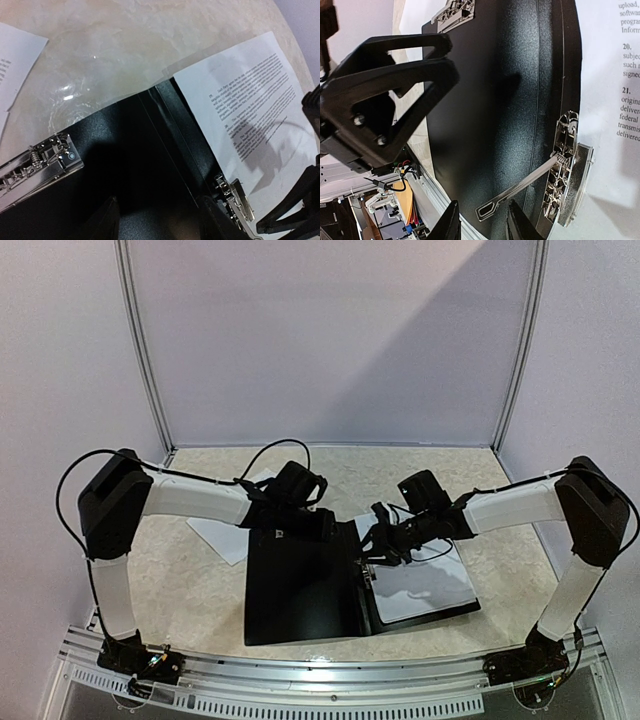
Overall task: Put the files into the folder
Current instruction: Clamp the file and folder with some files.
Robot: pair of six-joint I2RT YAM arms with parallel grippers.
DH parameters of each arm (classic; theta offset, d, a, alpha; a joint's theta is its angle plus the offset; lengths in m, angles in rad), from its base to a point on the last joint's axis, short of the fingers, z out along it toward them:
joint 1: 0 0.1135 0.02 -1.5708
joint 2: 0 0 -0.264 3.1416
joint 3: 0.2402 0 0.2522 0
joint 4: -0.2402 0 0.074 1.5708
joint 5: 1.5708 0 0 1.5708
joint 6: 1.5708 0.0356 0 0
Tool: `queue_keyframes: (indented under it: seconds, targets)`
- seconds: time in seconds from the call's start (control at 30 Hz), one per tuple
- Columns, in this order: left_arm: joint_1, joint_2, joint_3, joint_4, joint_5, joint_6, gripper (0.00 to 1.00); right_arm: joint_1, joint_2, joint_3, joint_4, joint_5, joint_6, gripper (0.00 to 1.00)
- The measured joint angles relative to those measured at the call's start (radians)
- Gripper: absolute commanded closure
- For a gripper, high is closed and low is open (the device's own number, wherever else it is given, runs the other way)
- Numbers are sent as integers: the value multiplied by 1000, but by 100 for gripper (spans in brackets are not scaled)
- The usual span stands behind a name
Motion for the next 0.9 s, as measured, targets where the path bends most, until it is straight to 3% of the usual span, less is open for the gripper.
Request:
queue_keyframes:
  seconds: [0.33, 0.9]
  targets:
    - [-2, 28, 8, 0, 17, -3, 46, 0, -7, -10, -7, 0, -4, 87]
    - [-3, 31, 15, 1, 30, -3, 46, 0, -7, -33, 14, -14, 6, 90]
